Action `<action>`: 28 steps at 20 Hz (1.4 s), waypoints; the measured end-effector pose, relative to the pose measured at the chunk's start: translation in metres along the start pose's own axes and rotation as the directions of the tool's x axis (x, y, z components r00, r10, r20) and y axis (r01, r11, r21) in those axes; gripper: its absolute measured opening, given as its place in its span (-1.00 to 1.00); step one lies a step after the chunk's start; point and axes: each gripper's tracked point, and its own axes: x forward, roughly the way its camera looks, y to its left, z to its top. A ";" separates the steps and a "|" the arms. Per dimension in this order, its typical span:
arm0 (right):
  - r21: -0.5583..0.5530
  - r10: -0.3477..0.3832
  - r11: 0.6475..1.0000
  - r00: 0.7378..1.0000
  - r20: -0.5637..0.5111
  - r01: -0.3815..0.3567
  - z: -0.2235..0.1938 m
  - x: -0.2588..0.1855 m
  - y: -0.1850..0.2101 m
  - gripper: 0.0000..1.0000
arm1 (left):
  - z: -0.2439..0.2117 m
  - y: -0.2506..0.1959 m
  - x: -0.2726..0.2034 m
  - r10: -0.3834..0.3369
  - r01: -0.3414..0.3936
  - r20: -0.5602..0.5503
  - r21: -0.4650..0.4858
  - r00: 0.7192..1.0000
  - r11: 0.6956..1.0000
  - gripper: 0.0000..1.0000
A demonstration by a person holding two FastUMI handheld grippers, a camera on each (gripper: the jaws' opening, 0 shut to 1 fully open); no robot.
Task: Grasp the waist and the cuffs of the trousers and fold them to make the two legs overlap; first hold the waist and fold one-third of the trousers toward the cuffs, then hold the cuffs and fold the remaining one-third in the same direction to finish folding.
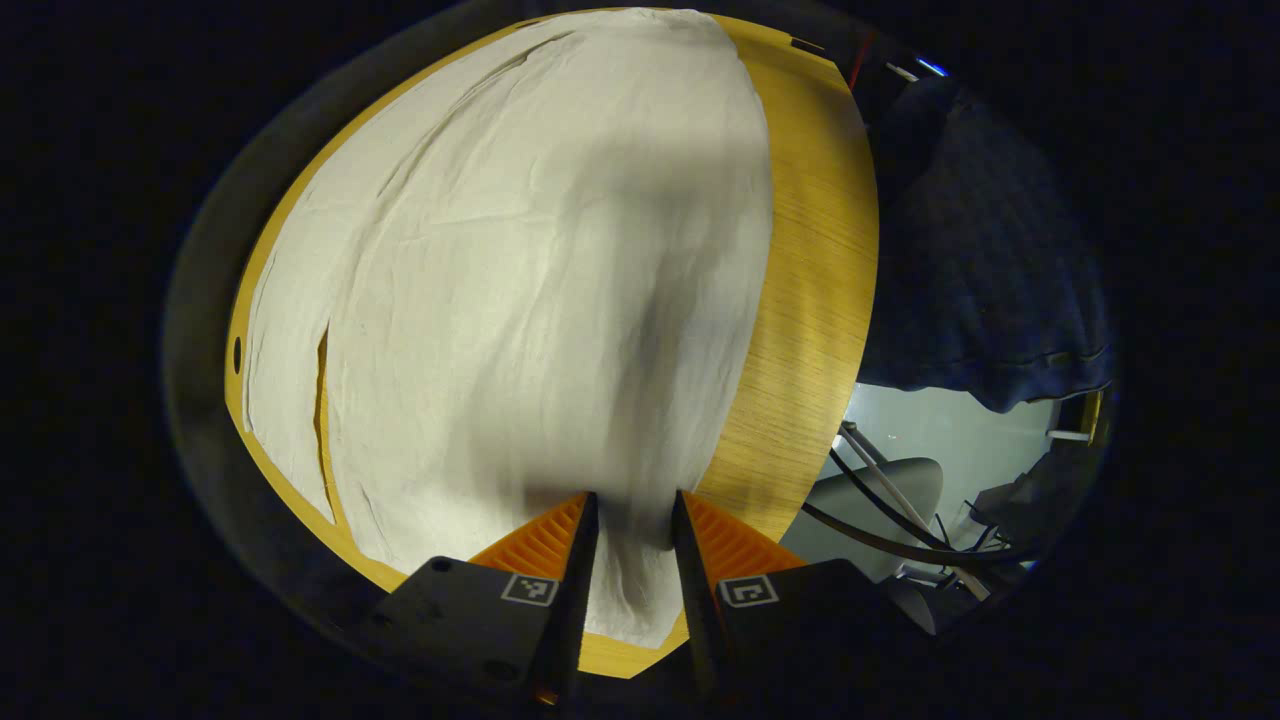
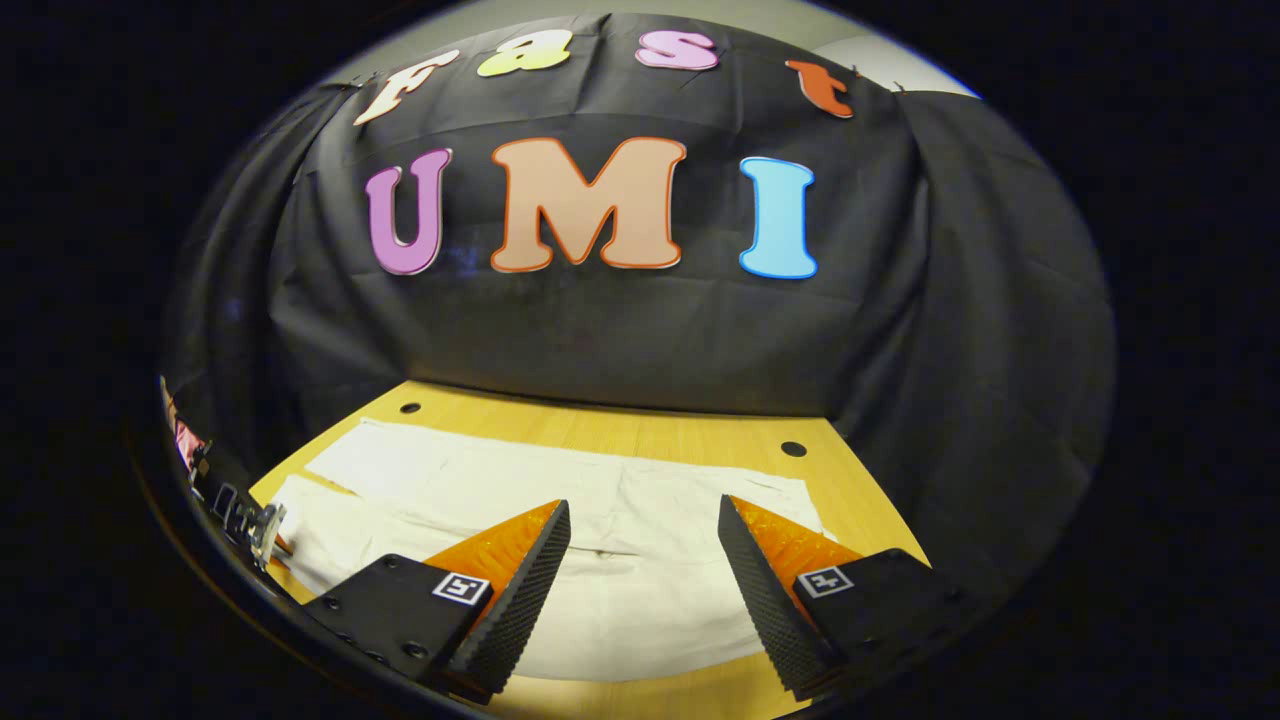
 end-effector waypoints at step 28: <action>-0.435 0.128 0.418 0.526 -0.841 -0.798 -0.250 0.007 -0.074 0.96 | 0.004 0.006 0.005 0.092 -0.096 -0.056 -0.085 0.994 0.992 -0.96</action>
